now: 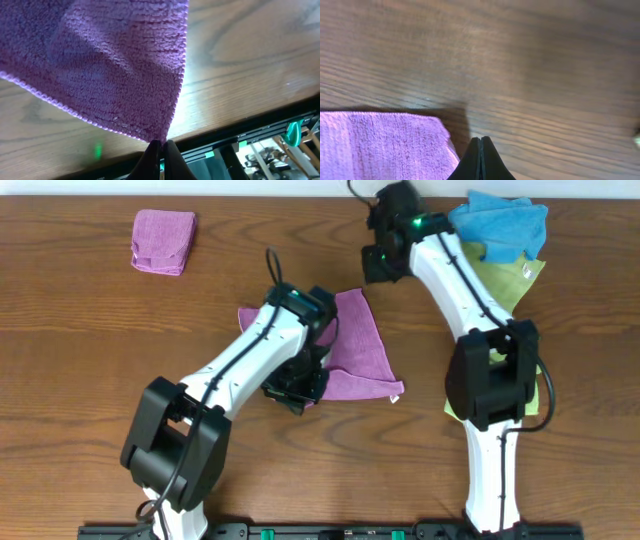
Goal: Fold the cloth
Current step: 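Release the right gripper and swing the right arm to the far right, then drag the cloth toward center with the left gripper, then release and lift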
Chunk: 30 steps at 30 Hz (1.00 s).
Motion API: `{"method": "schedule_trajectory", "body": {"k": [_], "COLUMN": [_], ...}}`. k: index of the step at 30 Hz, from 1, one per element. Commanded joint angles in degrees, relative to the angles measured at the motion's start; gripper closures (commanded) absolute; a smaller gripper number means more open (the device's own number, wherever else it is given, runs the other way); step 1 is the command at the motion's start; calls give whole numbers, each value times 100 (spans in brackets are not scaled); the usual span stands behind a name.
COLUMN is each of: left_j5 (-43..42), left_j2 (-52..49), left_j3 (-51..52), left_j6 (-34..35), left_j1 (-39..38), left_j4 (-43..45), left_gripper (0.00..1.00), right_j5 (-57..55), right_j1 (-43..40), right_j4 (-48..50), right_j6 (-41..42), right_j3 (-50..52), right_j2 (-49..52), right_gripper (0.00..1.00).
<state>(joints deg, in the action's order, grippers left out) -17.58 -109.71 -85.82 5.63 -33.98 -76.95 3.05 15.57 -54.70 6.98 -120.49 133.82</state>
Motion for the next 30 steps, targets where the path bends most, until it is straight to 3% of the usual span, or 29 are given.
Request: {"method": "schedule_trajectory", "body": {"k": [1,13,29,30], "left_j5": [166,299,361,391], "left_j2": [76,76,195,269], "left_j3": [28,896,1185,1185], "left_j6": [177,361,339,337], "left_j1": [-179,-511,-549,-546], "left_j4": [-15,551,59,2], "left_gripper": [94,94,93,85], "right_j5": [20,44,42,42], "right_j1": [-212,-839,-841,-841], "right_j4": [-214,-1355,-1611,-1631], "right_j6": [-107,-299,-411,-439], "right_j3": [-490,-1875,-2009,-2009], "right_j2": [85,76,68,68], "right_gripper": [99,99,99,99]}}
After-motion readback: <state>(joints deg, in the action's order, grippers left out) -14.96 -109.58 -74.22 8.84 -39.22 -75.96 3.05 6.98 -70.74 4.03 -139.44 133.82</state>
